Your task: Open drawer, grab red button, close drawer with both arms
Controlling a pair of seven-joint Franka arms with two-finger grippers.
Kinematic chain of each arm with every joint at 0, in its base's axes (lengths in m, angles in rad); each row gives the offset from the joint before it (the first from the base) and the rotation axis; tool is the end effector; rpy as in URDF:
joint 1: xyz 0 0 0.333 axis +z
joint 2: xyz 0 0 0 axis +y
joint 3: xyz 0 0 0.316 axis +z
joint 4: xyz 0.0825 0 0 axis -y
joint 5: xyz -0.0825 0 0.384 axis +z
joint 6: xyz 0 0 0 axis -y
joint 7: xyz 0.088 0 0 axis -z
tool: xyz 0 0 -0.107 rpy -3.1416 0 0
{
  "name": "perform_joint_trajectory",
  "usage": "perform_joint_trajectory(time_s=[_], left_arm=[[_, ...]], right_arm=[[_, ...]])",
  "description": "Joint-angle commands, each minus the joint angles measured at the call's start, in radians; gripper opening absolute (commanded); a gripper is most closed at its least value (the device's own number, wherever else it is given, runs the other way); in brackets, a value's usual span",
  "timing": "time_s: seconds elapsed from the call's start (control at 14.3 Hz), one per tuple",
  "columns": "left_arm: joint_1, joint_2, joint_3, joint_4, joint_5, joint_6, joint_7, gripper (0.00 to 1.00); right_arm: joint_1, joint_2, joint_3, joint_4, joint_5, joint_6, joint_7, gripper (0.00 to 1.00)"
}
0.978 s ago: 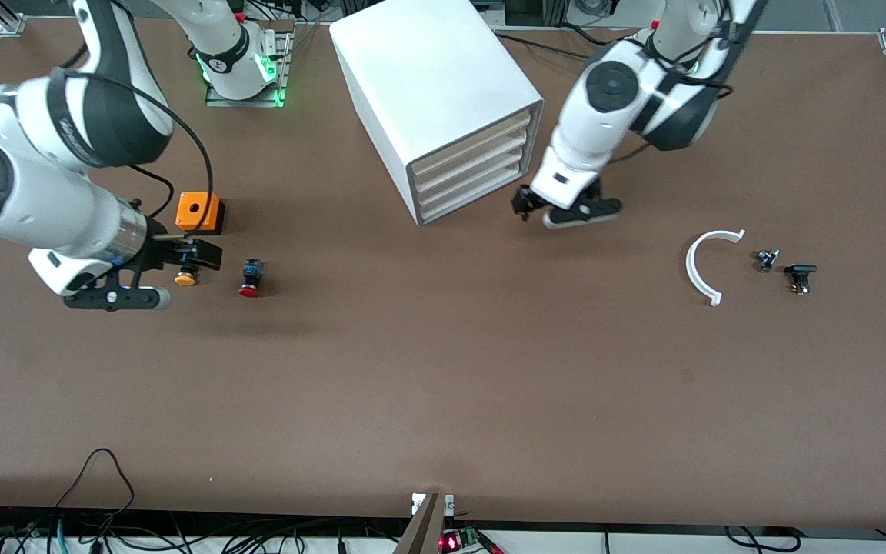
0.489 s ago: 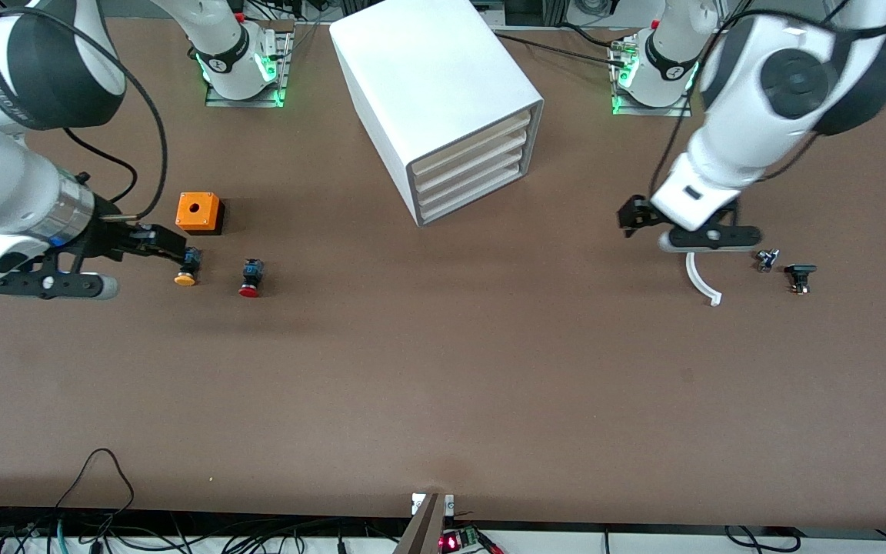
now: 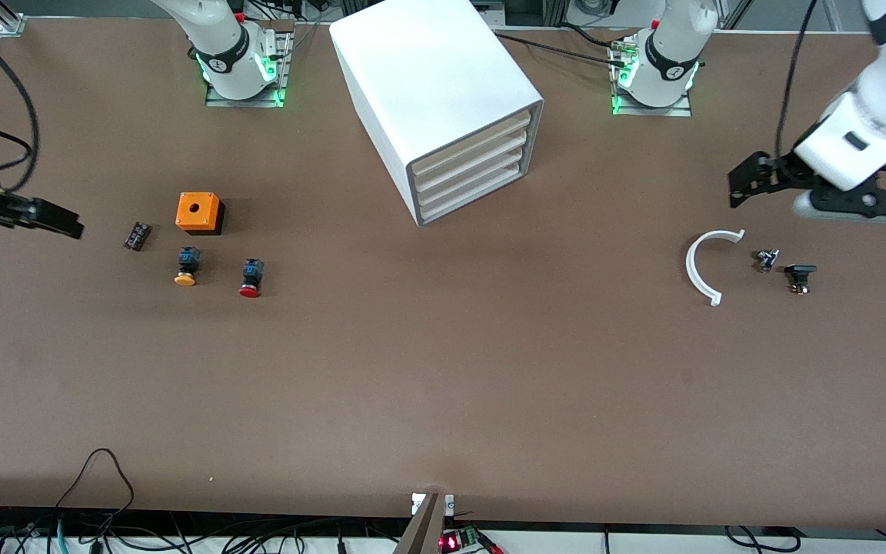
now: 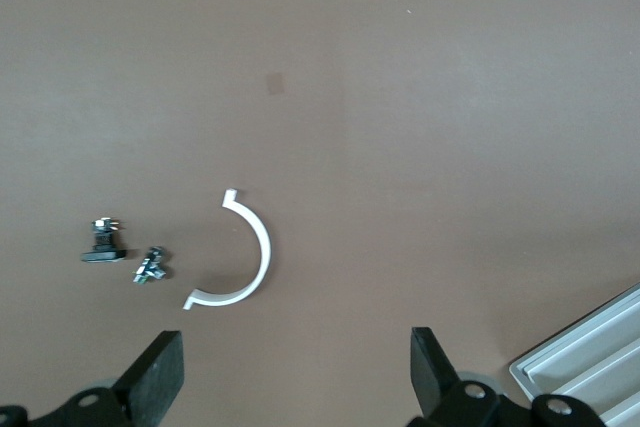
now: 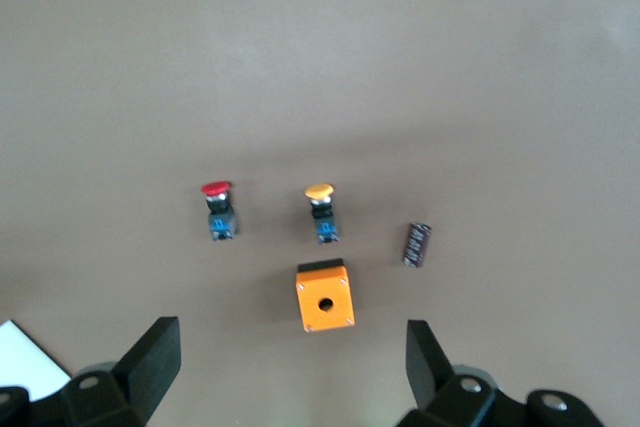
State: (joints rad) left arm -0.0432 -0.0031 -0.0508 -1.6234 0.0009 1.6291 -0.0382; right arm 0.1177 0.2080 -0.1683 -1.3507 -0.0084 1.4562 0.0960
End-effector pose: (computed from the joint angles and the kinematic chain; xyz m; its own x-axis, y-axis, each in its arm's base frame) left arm 0.5556 -0.0523 0.6064 0.9984 -0.0558 0.0088 -0.0558 -0.9984 -0.0007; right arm 0.6045 -0.0202 0.5985 0.9846 -0.1466 -0.0948 -0.1421 -0.9885 0.0523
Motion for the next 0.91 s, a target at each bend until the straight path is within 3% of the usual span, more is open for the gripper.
perform_joint_trajectory(time_s=[0.0, 0.14, 0.63, 0.84], left_arm=[[-0.004, 0.003, 0.022, 0.042, 0.010, -0.038, 0.038, 1.00], [0.025, 0.014, 0.025, 0.043, 0.008, -0.058, 0.038, 1.00], [0.029, 0.018, 0.025, 0.045, -0.009, -0.072, 0.035, 1.00], [0.023, 0.018, 0.011, 0.045, -0.006, -0.074, 0.026, 1.00]], right_arm=[[0.003, -0.157, -0.005, -0.119, -0.008, -0.020, -0.056, 1.00], [0.005, -0.203, -0.002, -0.125, -0.010, -0.051, -0.062, 1.00], [0.014, -0.208, 0.003, -0.114, -0.033, -0.057, -0.059, 1.00], [0.019, -0.220, 0.039, -0.139, -0.036, -0.069, -0.062, 1.00]])
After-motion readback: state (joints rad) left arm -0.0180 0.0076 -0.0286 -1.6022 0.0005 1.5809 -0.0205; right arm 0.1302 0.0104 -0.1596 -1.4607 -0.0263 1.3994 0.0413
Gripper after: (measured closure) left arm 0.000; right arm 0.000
